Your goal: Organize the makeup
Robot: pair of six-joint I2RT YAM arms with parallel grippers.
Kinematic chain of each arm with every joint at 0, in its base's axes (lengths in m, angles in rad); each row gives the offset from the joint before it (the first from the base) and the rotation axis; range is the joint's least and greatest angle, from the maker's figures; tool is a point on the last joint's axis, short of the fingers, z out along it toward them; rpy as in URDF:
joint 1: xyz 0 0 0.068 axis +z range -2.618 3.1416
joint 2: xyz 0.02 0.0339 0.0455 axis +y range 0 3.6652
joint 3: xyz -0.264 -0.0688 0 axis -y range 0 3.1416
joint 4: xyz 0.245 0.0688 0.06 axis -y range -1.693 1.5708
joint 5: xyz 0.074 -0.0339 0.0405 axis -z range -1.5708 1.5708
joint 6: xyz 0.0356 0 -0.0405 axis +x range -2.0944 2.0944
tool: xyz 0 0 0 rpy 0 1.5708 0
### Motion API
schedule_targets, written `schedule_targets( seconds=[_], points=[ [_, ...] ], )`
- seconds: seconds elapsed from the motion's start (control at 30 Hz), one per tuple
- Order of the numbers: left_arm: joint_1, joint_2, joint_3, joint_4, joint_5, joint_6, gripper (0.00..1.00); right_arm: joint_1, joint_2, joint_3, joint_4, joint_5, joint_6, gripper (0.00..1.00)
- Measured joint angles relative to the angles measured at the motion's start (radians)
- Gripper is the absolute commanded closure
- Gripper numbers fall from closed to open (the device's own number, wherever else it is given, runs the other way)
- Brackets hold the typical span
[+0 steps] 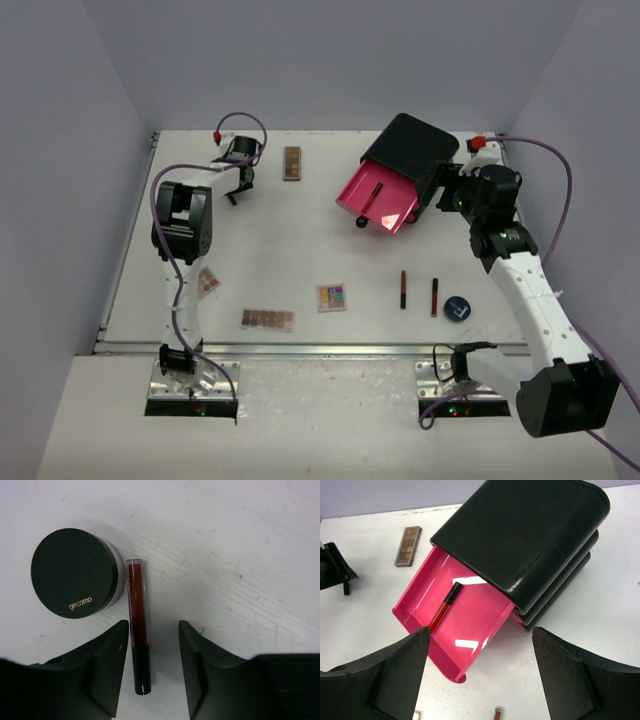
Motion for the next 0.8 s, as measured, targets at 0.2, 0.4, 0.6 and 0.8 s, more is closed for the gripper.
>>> schedule_targets(
  seconds=[0.2,0.4,0.6,0.8],
  points=[
    [0.02,0.011,0.017,-0.006,0.082,-0.018,0.99,0.0,-0.038,-0.009,0.002,0.011,0.0,0.17],
    [0.051,-0.008,0.005,-0.004,0.21,-0.017,1.0,0.0,-0.047,-0.013,-0.022,0.007,-0.004,0.14],
    [0.068,-0.066,-0.048,-0.028,0.379,0.007,1.0,0.0,-0.081,-0.034,-0.113,0.046,-0.01,0.09],
    [0.017,-0.2,-0.068,-0.051,0.484,0.07,1.0,-0.006,-0.156,-0.114,-0.202,0.103,-0.001,0.07]
  ],
)
